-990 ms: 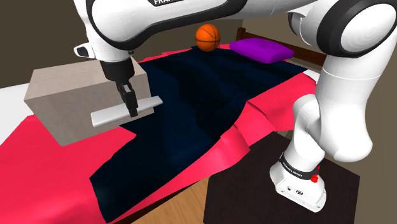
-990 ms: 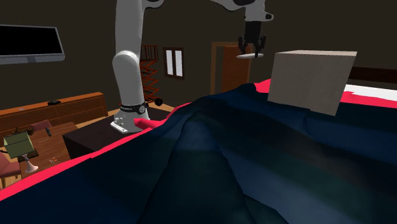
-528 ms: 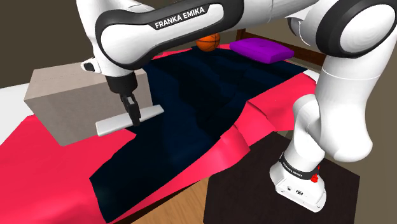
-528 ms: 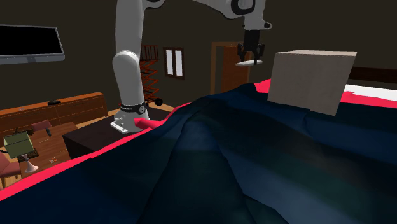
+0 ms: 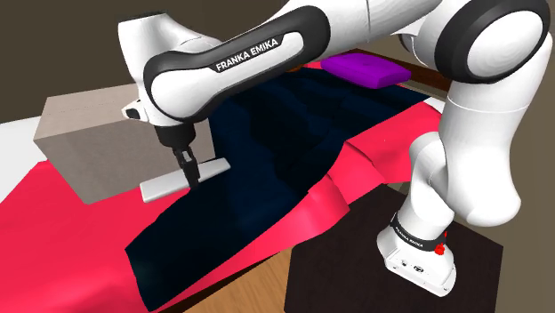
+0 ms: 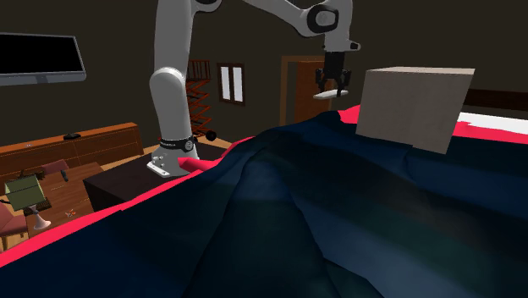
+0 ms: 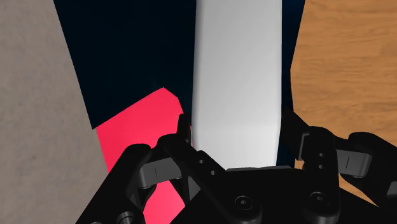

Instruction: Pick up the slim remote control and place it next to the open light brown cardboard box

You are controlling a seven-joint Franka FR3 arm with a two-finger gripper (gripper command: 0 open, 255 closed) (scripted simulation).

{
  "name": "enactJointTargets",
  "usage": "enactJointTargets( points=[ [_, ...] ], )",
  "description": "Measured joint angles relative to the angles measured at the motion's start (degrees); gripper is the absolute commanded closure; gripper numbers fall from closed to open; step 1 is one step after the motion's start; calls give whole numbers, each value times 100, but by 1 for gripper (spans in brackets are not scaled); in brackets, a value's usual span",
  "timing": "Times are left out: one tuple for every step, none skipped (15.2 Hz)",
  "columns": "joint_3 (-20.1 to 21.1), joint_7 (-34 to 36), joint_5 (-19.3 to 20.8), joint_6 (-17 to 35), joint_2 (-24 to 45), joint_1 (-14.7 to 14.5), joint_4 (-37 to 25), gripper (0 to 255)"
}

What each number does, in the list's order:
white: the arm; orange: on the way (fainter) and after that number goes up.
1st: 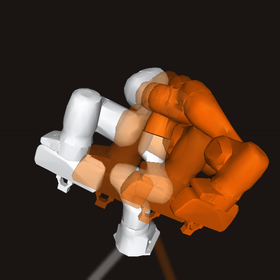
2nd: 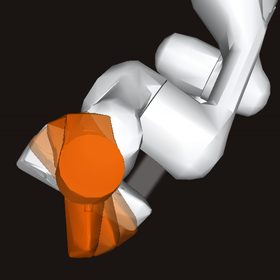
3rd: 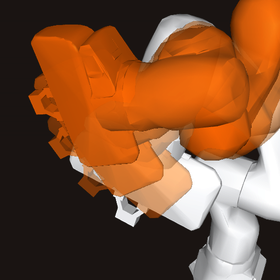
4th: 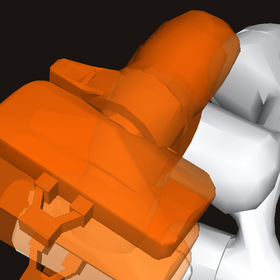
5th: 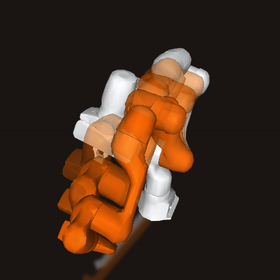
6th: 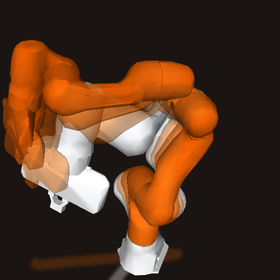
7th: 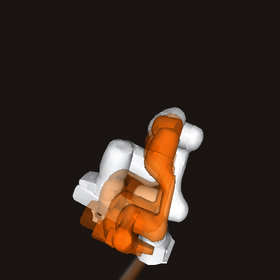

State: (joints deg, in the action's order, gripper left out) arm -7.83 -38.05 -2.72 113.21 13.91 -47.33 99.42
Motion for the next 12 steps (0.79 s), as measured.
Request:
enactJointTargets(
  points=[
    [5,8,-2,88,10,-7,78,255],
    [5,0,-8,167,43,-4,123,255],
    [7,-3,-13,234,70,-3,165,255],
    [9,-3,-17,309,89,-6,221,255],
    [12,-2,-21,383,107,-8,276,255],
    [15,-2,-25,443,133,-10,310,255],
    [17,-6,-31,507,166,-9,341,255],
    [18,-15,-39,560,213,-4,349,255],
    [19,-19,-44,625,231,-2,396,255],
    [20,-23,-49,702,250,-2,454,255],
    [25,-19,-54,749,280,-6,472,255],
    [25,-31,-62,828,308,-1,522,255]
  ],
)
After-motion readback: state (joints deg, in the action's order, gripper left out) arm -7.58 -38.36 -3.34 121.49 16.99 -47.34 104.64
